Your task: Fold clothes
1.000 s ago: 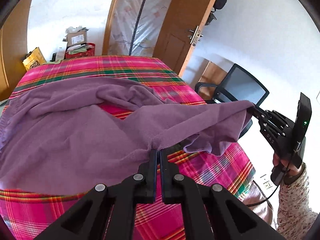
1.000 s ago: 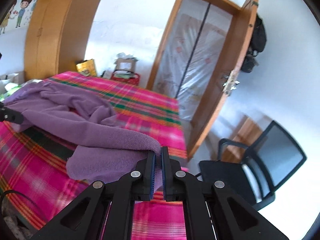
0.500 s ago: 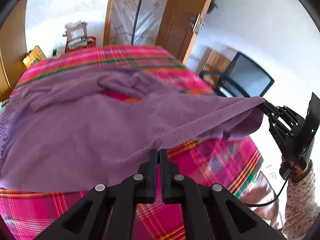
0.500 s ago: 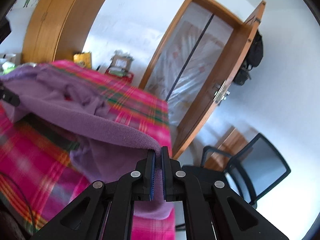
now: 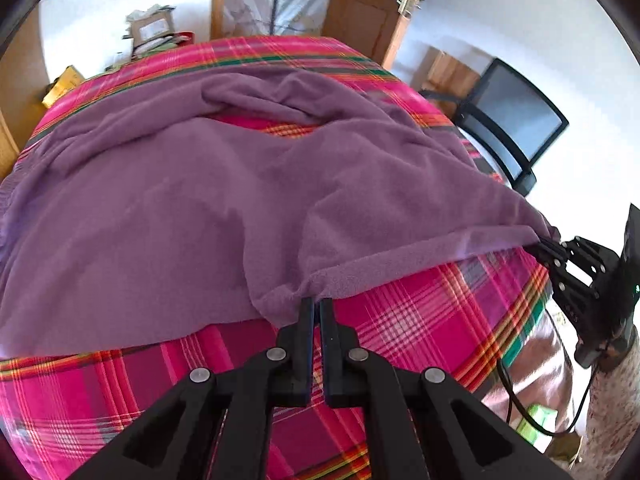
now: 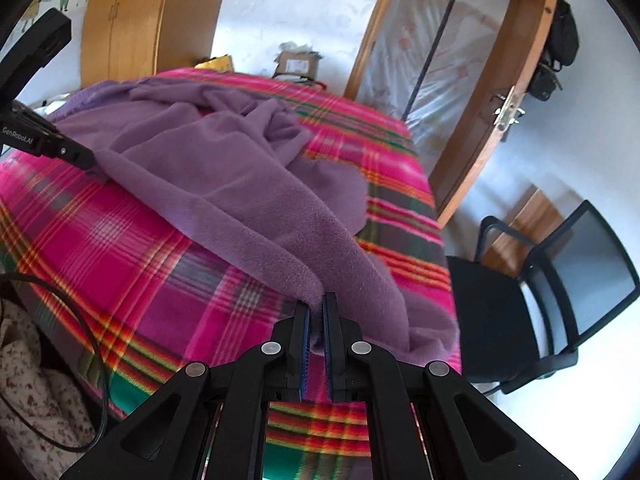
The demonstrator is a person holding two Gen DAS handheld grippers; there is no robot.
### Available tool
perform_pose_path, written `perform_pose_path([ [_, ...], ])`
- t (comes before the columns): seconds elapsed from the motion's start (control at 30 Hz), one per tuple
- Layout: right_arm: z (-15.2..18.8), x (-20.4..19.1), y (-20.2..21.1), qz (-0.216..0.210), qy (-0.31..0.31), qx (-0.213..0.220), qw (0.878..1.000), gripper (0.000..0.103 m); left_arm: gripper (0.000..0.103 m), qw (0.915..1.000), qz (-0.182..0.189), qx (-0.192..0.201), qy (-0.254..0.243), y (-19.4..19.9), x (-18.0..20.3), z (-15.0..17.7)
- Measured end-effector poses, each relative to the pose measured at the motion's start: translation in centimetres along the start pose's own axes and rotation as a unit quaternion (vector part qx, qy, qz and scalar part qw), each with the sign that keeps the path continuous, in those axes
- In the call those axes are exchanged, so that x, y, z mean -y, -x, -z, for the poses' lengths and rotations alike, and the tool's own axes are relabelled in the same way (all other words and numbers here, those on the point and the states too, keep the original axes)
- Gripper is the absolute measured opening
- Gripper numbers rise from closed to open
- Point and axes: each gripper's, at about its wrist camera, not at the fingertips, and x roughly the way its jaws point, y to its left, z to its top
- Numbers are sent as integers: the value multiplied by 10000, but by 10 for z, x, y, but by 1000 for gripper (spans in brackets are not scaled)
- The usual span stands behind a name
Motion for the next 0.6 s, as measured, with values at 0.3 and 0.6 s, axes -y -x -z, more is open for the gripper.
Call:
perform_pose_path([
  [0.3,3,-5,-16,-164,23,-358,9992,6,3,9994,13,-184,-279,-5,4,-4],
  [0.6,0,1,-5,-521,108,-457,9975,19,5,9951,812,-221,-527,20,0,-8],
])
